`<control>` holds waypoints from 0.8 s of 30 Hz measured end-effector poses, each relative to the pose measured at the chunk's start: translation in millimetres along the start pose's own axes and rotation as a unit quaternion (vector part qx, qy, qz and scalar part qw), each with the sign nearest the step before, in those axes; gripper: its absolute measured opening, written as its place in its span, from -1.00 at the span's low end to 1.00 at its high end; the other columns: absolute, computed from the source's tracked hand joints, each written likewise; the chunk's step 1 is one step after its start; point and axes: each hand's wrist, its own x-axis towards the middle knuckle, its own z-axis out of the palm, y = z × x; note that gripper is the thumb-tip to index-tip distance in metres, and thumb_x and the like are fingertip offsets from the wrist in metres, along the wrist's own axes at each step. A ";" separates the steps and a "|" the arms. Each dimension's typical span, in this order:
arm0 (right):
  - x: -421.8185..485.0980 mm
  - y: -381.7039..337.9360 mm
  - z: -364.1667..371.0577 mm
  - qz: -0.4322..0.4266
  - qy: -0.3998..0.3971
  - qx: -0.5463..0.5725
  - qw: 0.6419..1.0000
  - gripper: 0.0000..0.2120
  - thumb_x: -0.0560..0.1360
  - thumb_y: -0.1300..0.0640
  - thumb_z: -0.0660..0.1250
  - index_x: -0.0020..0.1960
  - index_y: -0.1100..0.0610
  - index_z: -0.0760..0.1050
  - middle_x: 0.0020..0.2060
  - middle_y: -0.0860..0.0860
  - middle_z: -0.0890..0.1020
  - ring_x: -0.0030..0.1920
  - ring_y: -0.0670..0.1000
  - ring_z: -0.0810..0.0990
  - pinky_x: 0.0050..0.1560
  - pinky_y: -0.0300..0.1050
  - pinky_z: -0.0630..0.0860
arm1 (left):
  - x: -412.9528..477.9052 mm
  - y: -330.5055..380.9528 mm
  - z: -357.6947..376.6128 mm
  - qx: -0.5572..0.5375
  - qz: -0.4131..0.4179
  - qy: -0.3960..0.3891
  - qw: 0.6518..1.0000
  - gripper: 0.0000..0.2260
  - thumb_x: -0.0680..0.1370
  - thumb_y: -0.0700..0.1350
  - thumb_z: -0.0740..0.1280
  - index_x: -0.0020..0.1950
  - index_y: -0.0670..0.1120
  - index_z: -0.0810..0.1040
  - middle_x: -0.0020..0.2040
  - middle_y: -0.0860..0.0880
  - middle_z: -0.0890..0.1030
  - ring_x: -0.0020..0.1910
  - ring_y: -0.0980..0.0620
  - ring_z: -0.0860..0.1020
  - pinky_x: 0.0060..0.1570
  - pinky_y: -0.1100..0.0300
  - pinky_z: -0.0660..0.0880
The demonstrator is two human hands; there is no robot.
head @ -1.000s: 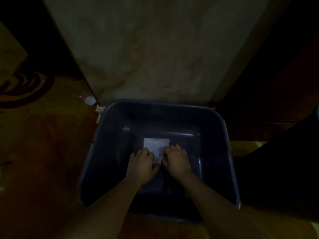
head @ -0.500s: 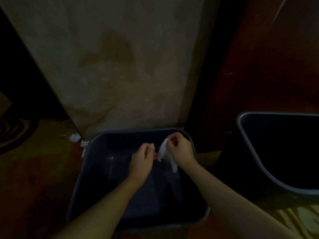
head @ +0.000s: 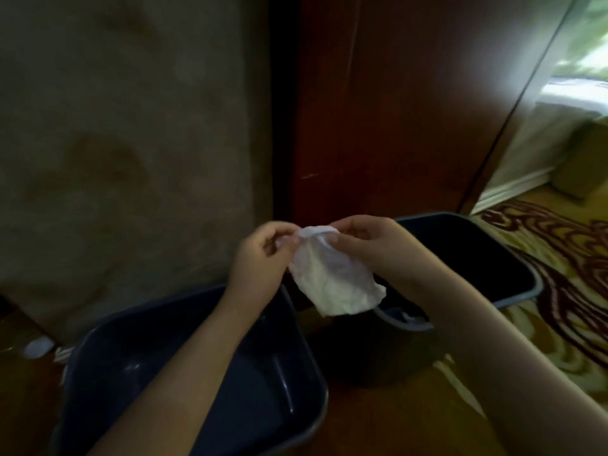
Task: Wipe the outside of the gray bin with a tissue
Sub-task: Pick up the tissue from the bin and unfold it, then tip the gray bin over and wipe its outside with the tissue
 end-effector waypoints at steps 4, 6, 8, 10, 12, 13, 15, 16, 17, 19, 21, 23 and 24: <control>-44.4 4.8 -68.3 0.038 -0.004 0.016 0.999 -0.89 0.44 0.04 0.38 -0.11 0.05 0.64 -0.25 -0.01 0.70 -0.20 -0.03 0.67 -0.18 -0.15 0.60 | 10.8 51.8 49.2 0.043 0.064 -0.111 0.991 -0.90 0.50 -0.15 0.31 -0.08 0.04 0.59 -0.12 0.11 0.63 -0.12 0.24 0.58 -0.17 0.38 0.53; -69.0 13.7 -98.2 0.052 0.057 0.033 0.996 -0.86 0.43 0.03 0.37 -0.20 0.07 0.64 -0.30 -0.02 0.69 -0.25 -0.05 0.67 -0.25 -0.23 0.58 | 11.6 68.3 81.3 0.056 0.065 -0.157 0.984 -0.91 0.50 -0.09 0.32 -0.10 0.09 0.58 -0.13 0.14 0.62 -0.12 0.24 0.57 -0.20 0.40 0.51; -93.2 25.8 -126.2 0.057 0.122 0.035 0.990 -0.82 0.43 -0.03 0.35 -0.18 0.06 0.63 -0.26 0.01 0.70 -0.20 -0.02 0.68 -0.22 -0.16 0.60 | 8.5 77.6 114.5 0.044 0.051 -0.203 0.977 -0.93 0.50 -0.08 0.32 -0.08 0.08 0.58 -0.13 0.15 0.60 -0.12 0.24 0.56 -0.24 0.45 0.50; -112.0 37.2 -149.6 0.076 0.157 0.047 0.984 -0.81 0.40 -0.10 0.35 -0.15 0.00 0.63 -0.27 -0.02 0.69 -0.21 -0.02 0.67 -0.24 -0.12 0.56 | 1.5 79.1 144.4 0.008 0.019 -0.259 0.966 -0.90 0.51 -0.10 0.32 0.00 -0.01 0.59 -0.11 0.07 0.62 -0.17 0.17 0.60 -0.29 0.42 0.52; -126.3 50.2 -167.1 0.102 0.182 0.072 0.975 -0.86 0.42 -0.08 0.34 -0.18 -0.05 0.63 -0.30 -0.05 0.69 -0.25 -0.07 0.67 -0.27 -0.15 0.55 | -8.9 74.1 169.3 -0.012 -0.017 -0.307 0.951 -0.84 0.52 -0.14 0.31 0.08 -0.09 0.57 -0.10 -0.02 0.64 -0.24 0.15 0.62 -0.35 0.38 0.53; -132.1 57.6 -173.4 0.114 0.193 0.079 0.971 -0.86 0.43 -0.06 0.34 -0.17 -0.04 0.63 -0.28 -0.03 0.70 -0.24 -0.05 0.67 -0.27 -0.15 0.56 | -13.0 69.6 179.3 -0.003 -0.024 -0.320 0.947 -0.82 0.53 -0.14 0.30 0.12 -0.11 0.55 -0.12 -0.03 0.64 -0.26 0.17 0.62 -0.35 0.39 0.53; -141.0 74.6 -180.3 0.138 0.213 0.080 0.964 -0.85 0.44 -0.05 0.35 -0.14 0.00 0.63 -0.24 0.01 0.70 -0.22 -0.01 0.67 -0.29 -0.15 0.58 | -16.7 59.5 195.0 0.035 -0.020 -0.321 0.946 -0.79 0.54 -0.13 0.28 0.16 -0.10 0.54 -0.14 0.02 0.64 -0.28 0.20 0.62 -0.32 0.38 0.55; -144.3 84.0 -181.0 0.152 0.230 0.084 0.957 -0.85 0.44 -0.04 0.35 -0.16 0.00 0.64 -0.25 0.00 0.71 -0.22 -0.01 0.68 -0.29 -0.14 0.58 | -15.9 53.9 200.9 0.060 -0.012 -0.310 0.949 -0.79 0.55 -0.13 0.26 0.17 -0.09 0.54 -0.13 0.03 0.64 -0.27 0.19 0.62 -0.28 0.36 0.56; -147.5 93.9 -180.8 0.170 0.257 0.095 0.947 -0.87 0.44 -0.04 0.35 -0.19 -0.03 0.64 -0.26 -0.03 0.71 -0.21 -0.02 0.68 -0.27 -0.12 0.59 | -14.6 48.8 206.0 0.084 -0.006 -0.295 0.952 -0.78 0.56 -0.13 0.24 0.17 -0.07 0.55 -0.10 0.02 0.65 -0.25 0.18 0.62 -0.21 0.32 0.57; -151.8 113.4 -177.7 0.209 0.309 0.118 0.920 -0.91 0.47 -0.03 0.33 -0.14 -0.08 0.61 -0.22 -0.03 0.70 -0.15 -0.01 0.67 -0.14 -0.05 0.59 | -10.7 40.2 214.1 0.140 0.022 -0.268 0.953 -0.77 0.57 -0.13 0.22 0.18 -0.05 0.55 0.03 -0.01 0.65 -0.11 0.21 0.58 -0.10 0.33 0.52; -155.4 134.3 -168.3 0.253 0.344 0.161 0.890 -0.86 0.50 0.00 0.29 0.02 -0.02 0.56 -0.14 -0.02 0.66 -0.08 0.02 0.63 -0.08 -0.03 0.56 | -7.3 32.9 223.1 0.217 0.073 -0.260 0.938 -0.76 0.55 -0.13 0.24 0.21 -0.02 0.54 0.13 0.01 0.63 -0.01 0.22 0.52 -0.12 0.48 0.38; -159.7 151.3 -151.1 0.305 0.359 0.227 0.852 -0.80 0.52 0.02 0.25 0.09 0.03 0.52 -0.10 0.01 0.63 -0.06 0.02 0.60 -0.13 -0.06 0.52 | -3.8 25.6 234.6 0.299 0.085 -0.281 0.908 -0.69 0.53 -0.10 0.27 0.28 0.00 0.48 0.24 -0.02 0.57 0.13 0.13 0.51 -0.08 0.42 0.33; -161.3 158.1 -141.1 0.321 0.357 0.288 0.828 -0.80 0.53 0.03 0.23 0.10 0.05 0.52 -0.07 0.03 0.62 -0.05 0.03 0.60 -0.18 -0.08 0.51 | -1.7 21.9 241.3 0.336 0.067 -0.301 0.890 -0.64 0.53 -0.08 0.28 0.33 0.00 0.42 0.29 -0.05 0.52 0.20 0.04 0.49 -0.05 0.32 0.34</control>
